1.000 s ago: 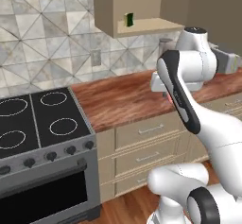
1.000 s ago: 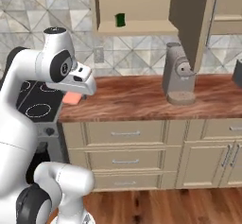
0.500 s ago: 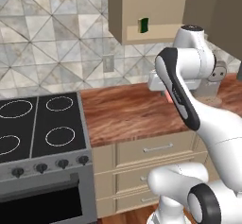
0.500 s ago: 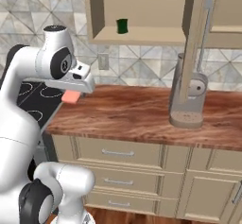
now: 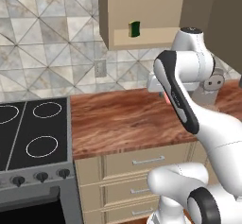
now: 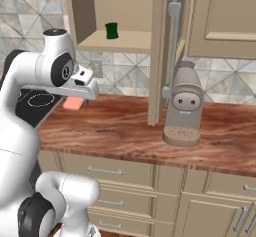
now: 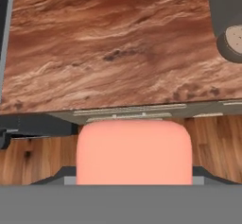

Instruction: Pick up the bar soap and sponge from the sink, and place them back in the cabinet, and close the cabinet door.

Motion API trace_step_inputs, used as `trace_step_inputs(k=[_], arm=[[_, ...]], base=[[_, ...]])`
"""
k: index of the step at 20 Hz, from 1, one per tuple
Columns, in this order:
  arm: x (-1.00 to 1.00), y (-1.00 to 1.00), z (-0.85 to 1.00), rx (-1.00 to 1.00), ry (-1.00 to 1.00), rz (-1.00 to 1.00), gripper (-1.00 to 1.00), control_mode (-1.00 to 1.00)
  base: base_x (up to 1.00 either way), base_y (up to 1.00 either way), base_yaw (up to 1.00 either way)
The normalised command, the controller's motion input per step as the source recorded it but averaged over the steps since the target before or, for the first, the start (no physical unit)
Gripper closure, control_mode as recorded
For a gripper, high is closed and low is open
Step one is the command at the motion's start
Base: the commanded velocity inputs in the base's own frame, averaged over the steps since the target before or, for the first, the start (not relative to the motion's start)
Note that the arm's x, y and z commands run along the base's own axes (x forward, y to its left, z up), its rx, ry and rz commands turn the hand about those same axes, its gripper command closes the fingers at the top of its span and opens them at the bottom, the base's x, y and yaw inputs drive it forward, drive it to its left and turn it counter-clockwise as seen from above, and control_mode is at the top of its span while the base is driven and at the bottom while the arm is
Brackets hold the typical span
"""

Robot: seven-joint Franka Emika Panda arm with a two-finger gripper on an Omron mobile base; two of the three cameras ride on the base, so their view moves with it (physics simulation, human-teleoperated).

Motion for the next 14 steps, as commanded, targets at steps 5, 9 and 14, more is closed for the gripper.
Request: trace_step_inputs(k=[5,9,14], arm=[[0.0,0.0,0.0,0.0,0.0,0.0,1.0,1.0],[0.0,0.0,0.0,0.0,0.0,0.0,1.0,1.0],[0.0,0.0,0.0,0.0,0.0,0.0,1.0,1.0]], base=[[0.11,0.04,0.0],[0.27,0.05,-0.03],[0.4,0.0,-0.01]])
